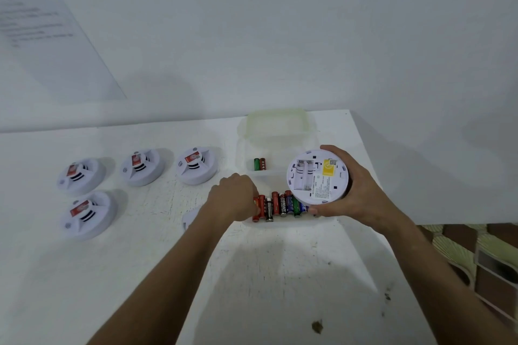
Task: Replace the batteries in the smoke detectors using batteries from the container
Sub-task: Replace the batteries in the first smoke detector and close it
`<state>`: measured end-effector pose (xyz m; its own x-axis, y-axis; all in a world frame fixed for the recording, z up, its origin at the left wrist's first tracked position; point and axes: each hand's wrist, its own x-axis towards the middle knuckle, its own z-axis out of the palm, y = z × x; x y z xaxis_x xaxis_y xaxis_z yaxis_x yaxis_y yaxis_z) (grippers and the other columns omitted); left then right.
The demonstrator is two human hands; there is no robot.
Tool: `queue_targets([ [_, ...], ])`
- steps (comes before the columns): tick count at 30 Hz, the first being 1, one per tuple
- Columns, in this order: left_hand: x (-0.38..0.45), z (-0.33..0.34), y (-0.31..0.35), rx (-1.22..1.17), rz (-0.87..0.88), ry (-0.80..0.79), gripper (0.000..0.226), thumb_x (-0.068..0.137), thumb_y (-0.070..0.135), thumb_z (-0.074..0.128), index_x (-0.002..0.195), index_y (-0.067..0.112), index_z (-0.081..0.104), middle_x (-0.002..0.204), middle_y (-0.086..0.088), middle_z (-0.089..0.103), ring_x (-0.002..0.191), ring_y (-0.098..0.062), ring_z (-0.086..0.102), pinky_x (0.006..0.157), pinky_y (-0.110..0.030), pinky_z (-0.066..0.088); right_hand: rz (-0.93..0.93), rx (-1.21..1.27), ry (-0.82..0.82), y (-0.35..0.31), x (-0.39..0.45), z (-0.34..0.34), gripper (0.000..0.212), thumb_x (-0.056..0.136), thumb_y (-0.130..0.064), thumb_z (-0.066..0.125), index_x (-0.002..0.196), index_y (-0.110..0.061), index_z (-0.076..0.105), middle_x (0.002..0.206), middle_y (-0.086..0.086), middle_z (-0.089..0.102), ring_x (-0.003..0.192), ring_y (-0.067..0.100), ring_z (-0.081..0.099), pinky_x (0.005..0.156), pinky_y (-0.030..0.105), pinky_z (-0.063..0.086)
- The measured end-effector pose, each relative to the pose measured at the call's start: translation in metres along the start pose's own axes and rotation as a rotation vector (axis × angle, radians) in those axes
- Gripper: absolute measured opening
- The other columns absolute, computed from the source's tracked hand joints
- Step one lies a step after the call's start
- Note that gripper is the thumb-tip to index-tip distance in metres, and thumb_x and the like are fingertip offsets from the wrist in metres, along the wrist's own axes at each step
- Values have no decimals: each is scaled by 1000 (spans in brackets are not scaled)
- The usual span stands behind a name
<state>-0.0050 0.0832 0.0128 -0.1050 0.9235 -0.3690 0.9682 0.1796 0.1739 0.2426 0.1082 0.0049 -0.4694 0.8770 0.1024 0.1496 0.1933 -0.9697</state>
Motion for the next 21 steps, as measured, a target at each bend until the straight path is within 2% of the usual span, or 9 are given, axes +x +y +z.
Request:
queue_targets([
  [3, -2, -1, 0, -112, 0, 19, 30, 76, 22, 77, 106, 17, 72, 113, -1, 60, 96, -21, 63, 86, -35, 54, 7, 16, 2, 0, -1, 0, 100, 55, 8, 91, 138, -23, 46, 122, -14, 62, 115, 7, 58, 74, 25, 59],
  [7, -8, -6, -2, -309, -4, 63, 28, 75, 17, 80, 102, 18, 72, 98, 0, 66, 62, -19, 64, 60, -29, 54, 11, 12, -8, -1, -2, 1, 101, 55, 8, 92, 138, -24, 45, 122, -15, 62, 115, 6, 58, 75, 25, 59],
  [8, -11, -7, -2, -343, -3, 87, 25, 76, 17, 79, 100, 19, 72, 97, 0, 67, 60, -20, 64, 57, -28, 53, 12, 9, -12, -2, -2, 1, 101, 54, 7, 92, 138, -24, 45, 122, -15, 62, 115, 6, 58, 76, 24, 59],
  [11, -17, -10, -3, -391, 27, 204, 13, 79, 20, 78, 90, 23, 72, 106, 0, 69, 76, -22, 69, 61, -24, 52, 13, 6, -15, -3, -2, 1, 102, 54, 7, 92, 138, -24, 45, 122, -16, 62, 115, 4, 58, 76, 23, 57],
  [14, -26, -20, 0, -415, 51, 344, 12, 81, 25, 76, 92, 23, 75, 111, 7, 69, 83, -10, 62, 60, -12, 40, 5, -16, -24, -6, -1, 4, 101, 54, 7, 92, 138, -26, 45, 122, -18, 62, 116, 5, 58, 81, 21, 56],
  [15, -29, -25, 1, -464, 59, 384, 11, 82, 26, 74, 93, 24, 75, 107, 10, 72, 81, -6, 62, 60, -12, 41, 0, -20, -26, -7, 0, 5, 101, 54, 8, 92, 137, -27, 45, 122, -18, 63, 116, 4, 58, 82, 20, 55],
  [18, -46, -41, 10, -676, 133, 503, 4, 86, 20, 71, 89, 22, 71, 67, 29, 68, 61, -2, 59, 53, -4, 42, -8, -20, -42, -11, 2, 8, 100, 54, 9, 91, 134, -29, 46, 118, -20, 64, 112, 0, 60, 82, 17, 53],
  [19, -52, -46, 15, -708, 166, 556, 5, 86, 20, 72, 88, 23, 70, 61, 32, 64, 65, 1, 62, 58, -1, 43, -11, -21, -46, -12, 3, 10, 99, 54, 9, 91, 133, -30, 46, 117, -22, 64, 111, -1, 60, 82, 16, 52],
  [21, -60, -52, 24, -754, 229, 621, 7, 84, 22, 73, 88, 27, 70, 65, 32, 64, 75, 11, 63, 68, 0, 43, -21, -24, -52, -14, 4, 13, 97, 55, 10, 90, 133, -27, 46, 116, -22, 64, 110, -1, 61, 82, 14, 51],
])
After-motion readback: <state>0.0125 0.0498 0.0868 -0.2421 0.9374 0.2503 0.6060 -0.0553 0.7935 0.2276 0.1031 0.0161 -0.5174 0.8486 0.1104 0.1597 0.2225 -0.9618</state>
